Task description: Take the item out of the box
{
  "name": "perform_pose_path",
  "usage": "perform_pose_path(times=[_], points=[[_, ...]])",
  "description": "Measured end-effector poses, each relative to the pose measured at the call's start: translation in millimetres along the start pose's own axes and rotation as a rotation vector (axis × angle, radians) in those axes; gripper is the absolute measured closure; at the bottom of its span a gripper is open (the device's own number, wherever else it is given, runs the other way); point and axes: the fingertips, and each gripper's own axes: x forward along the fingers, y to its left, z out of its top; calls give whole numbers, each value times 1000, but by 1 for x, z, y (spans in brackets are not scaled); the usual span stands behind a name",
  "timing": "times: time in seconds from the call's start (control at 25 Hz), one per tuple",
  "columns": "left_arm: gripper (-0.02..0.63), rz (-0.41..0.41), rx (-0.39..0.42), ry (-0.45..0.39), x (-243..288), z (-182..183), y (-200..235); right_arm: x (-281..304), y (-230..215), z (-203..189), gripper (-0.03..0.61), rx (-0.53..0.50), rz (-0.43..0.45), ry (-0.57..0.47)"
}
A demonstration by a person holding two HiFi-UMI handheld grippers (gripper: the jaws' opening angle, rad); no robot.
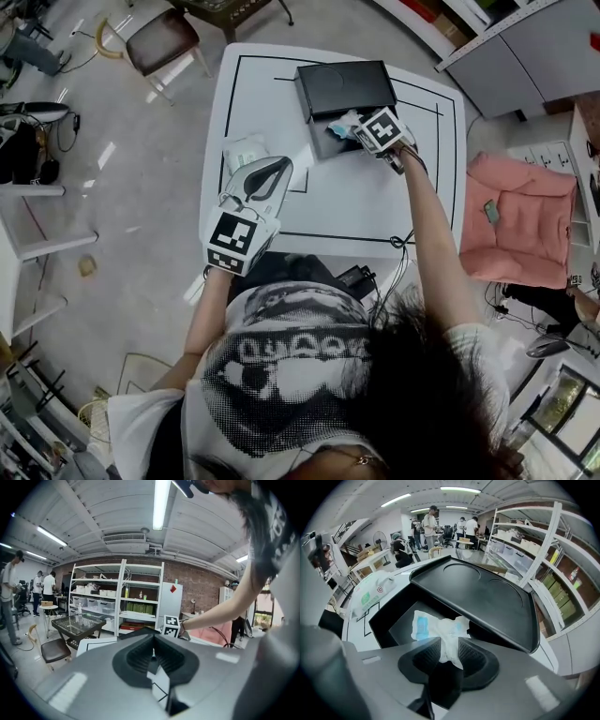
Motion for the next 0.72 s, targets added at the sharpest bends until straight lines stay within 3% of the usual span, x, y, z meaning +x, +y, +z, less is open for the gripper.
perform_pose_path(times=[0.2, 0.36, 0.72], points=[[614, 25, -5, 1, -5, -2, 7, -1, 3, -2, 518, 18, -39, -7], [614, 26, -4, 1, -5, -1, 6, -5, 6, 2, 549, -37, -80, -17], [614, 14, 0, 8, -8, -4, -4, -32, 9, 3, 561, 44, -67, -102]])
